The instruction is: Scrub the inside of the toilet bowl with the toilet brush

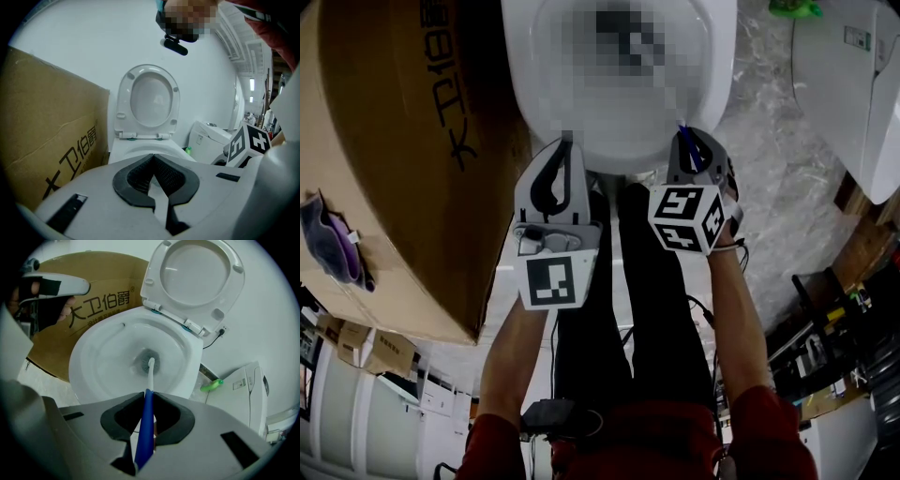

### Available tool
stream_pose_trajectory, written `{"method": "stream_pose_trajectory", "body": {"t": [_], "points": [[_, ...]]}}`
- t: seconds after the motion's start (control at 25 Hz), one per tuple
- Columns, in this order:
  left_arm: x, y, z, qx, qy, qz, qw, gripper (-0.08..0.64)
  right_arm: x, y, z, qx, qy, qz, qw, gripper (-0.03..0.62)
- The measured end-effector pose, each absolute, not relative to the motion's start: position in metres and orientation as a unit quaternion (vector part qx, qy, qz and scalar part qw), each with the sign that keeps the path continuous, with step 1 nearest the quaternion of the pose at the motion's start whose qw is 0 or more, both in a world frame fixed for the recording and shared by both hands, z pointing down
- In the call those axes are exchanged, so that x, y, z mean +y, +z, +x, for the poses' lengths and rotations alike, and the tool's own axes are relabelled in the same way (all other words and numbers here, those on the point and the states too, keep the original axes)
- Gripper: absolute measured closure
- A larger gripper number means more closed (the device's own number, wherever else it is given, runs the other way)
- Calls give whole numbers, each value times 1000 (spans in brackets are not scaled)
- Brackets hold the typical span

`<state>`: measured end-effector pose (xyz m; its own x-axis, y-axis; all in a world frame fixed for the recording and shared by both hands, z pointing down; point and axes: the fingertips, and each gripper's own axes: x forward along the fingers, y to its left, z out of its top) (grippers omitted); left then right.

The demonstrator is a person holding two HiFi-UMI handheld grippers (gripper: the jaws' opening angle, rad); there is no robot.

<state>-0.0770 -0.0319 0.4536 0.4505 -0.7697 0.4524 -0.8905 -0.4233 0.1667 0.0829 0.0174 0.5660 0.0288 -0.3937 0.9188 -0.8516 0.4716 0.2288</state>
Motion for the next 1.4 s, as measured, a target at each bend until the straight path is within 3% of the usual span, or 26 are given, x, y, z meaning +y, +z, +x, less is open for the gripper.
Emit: {"method": "stream_pose_trajectory", "body": {"t": [1.4], "points": [[-20,445,-94,-512,155,823,190,548,-6,587,45,-682,206,445,543,531]]}}
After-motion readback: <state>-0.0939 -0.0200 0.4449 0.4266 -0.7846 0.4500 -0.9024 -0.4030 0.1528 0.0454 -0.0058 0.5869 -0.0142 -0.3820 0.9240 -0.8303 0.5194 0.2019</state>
